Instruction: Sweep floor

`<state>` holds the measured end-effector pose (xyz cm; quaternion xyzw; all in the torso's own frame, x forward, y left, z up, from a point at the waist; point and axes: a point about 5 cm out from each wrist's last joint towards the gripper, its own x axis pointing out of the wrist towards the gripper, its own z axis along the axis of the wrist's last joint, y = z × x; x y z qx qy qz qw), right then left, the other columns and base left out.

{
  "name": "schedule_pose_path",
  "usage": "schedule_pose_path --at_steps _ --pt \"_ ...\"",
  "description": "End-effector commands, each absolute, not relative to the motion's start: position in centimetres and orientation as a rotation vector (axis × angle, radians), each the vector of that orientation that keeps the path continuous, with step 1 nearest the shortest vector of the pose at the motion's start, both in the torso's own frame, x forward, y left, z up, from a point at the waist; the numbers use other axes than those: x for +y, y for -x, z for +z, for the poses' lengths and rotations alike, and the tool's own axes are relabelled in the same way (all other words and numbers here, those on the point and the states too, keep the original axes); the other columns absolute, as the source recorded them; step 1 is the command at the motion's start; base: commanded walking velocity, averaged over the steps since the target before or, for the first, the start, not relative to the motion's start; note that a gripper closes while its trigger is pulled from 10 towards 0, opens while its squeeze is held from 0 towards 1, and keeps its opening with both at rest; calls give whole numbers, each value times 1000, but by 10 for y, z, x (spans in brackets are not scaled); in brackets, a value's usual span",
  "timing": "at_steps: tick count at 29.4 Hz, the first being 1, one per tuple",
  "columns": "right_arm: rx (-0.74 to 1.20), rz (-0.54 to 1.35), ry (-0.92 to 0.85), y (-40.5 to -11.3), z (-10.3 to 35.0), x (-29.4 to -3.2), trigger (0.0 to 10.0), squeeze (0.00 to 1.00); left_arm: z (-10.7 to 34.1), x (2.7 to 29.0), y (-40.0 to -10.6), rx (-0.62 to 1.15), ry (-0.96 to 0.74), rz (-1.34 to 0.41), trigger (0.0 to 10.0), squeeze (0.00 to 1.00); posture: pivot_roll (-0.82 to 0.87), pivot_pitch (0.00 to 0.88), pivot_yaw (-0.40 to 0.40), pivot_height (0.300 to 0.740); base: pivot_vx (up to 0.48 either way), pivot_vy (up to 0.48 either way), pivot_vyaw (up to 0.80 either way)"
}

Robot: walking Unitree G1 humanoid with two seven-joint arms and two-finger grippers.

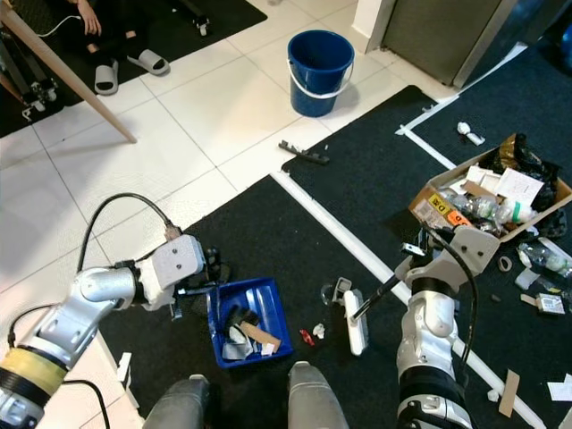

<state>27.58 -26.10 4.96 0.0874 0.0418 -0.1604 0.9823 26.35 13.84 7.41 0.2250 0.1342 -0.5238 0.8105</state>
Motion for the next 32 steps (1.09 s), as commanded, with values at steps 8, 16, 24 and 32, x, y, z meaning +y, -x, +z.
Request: schedule_pose_path --at_steps 8,16,24,32 --pt "-11 -294 -200 -276 75 -260 10000 0 66 121 -254 237 -443 -1161 10000 0 -5 288 3 740 0 0 0" --pt "-96 -224 -246 -288 95 -248 10000 0 64 121 -251 243 -455 -1177 10000 0 -4 314 9 740 0 0 0" --pt "-52 16 -118 -301 95 -202 10000 0 62 121 -246 244 -464 -1192 10000 0 9 335 15 740 0 0 0" --pt "41 231 -88 -297 93 -190 10000 0 62 119 -245 236 -463 -1197 10000 0 7 317 9 740 0 0 0"
